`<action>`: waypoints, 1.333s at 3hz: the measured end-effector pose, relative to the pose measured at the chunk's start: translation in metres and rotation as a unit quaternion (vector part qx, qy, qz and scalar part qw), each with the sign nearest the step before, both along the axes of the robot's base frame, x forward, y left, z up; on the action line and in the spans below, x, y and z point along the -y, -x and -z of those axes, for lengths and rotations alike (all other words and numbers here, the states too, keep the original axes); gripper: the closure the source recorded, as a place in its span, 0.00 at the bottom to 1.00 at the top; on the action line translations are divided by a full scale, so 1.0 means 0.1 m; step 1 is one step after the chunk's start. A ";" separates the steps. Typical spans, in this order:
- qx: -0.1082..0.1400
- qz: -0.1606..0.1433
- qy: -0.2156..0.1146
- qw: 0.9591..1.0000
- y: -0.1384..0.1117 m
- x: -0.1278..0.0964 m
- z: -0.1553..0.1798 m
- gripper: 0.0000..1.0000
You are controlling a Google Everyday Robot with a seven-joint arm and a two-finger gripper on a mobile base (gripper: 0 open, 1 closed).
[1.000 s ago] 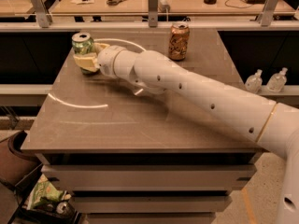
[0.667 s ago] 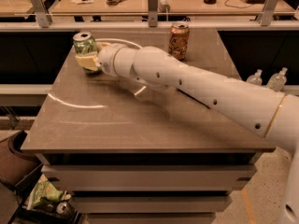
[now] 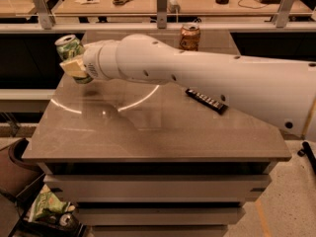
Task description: Knock green can over
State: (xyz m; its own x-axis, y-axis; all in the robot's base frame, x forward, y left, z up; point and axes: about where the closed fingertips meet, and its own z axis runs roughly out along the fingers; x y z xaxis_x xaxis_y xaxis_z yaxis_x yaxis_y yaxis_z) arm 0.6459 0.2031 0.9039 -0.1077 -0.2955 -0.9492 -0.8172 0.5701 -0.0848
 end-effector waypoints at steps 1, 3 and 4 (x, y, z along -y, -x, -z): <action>-0.011 0.000 0.053 0.999 0.23 0.08 0.02 1.00; -0.040 0.085 0.118 0.989 -0.26 1.01 0.13 1.00; -0.050 0.103 0.138 0.984 -0.44 1.22 0.11 1.00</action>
Offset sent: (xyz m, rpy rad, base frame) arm 0.0343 -0.1343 -0.0084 -0.3021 0.0908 -0.2876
